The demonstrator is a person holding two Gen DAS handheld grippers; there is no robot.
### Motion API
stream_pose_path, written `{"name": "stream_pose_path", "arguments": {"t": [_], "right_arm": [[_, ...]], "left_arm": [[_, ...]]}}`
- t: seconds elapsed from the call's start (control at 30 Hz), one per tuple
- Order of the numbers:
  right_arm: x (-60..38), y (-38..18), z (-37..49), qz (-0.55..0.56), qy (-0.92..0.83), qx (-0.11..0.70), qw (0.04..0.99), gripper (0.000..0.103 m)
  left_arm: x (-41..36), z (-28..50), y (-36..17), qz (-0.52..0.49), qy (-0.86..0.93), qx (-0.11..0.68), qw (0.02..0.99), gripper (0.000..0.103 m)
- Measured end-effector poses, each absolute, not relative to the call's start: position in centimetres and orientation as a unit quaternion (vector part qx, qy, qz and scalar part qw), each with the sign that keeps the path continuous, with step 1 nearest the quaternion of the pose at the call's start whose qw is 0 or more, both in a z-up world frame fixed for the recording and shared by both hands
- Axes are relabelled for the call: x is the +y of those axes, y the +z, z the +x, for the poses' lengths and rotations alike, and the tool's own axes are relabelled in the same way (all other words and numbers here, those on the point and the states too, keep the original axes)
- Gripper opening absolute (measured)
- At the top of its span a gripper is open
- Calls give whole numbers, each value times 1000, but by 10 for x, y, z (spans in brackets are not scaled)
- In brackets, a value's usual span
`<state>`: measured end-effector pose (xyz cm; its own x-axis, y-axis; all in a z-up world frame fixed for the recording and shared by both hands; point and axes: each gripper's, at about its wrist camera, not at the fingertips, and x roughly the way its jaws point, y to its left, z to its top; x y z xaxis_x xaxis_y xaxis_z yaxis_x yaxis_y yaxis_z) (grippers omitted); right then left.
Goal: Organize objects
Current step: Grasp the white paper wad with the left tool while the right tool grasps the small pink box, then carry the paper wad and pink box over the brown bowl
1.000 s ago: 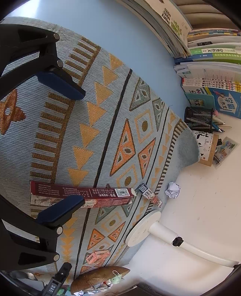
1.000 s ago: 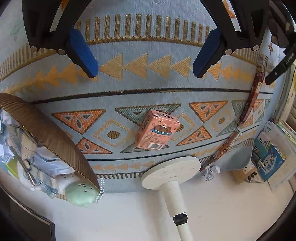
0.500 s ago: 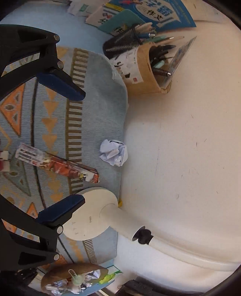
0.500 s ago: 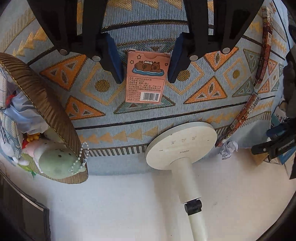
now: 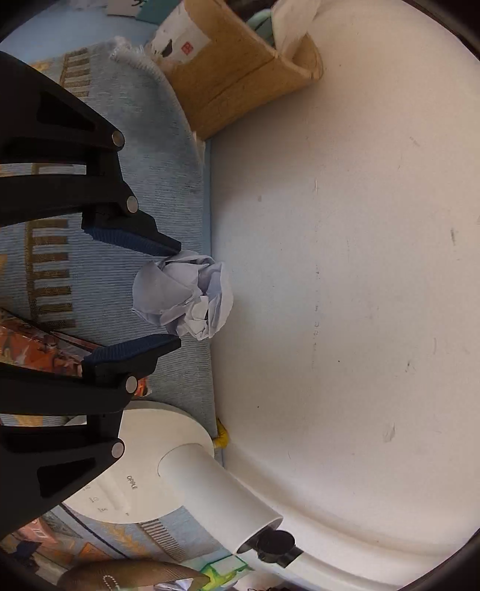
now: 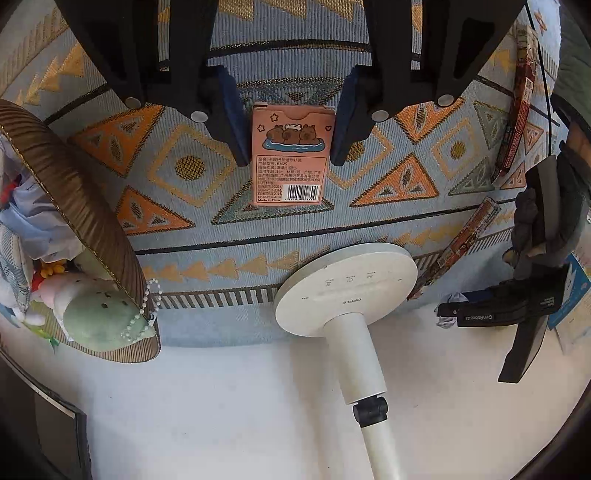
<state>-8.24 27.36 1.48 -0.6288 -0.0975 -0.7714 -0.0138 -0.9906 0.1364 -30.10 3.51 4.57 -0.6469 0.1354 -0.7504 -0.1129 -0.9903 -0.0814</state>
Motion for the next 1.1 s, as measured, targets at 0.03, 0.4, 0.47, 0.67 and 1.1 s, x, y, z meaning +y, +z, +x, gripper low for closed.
{"name": "stream_pose_path", "arguments": {"t": [0.03,0.4,0.47,0.67,1.1], "right_arm": [[272,16,-81,425,-903,-60,25,42],[265,28,-49,414,-904,-43,94,41],[272,24,-27,426,-896,-30,119,41],[269,11,27,428,-870,139,200,41],[296,3,21,449,-870,74,190,77]], "left_arm": [[32,-288,54,-411,909,-18,74,41],[35,-3,76,-367,919,-109,97,42],[63,22,70,-378,910,-106,129,42],[127,30,51,-383,907,-58,164,42],[136,21,13,-410,895,-67,160,45]]}}
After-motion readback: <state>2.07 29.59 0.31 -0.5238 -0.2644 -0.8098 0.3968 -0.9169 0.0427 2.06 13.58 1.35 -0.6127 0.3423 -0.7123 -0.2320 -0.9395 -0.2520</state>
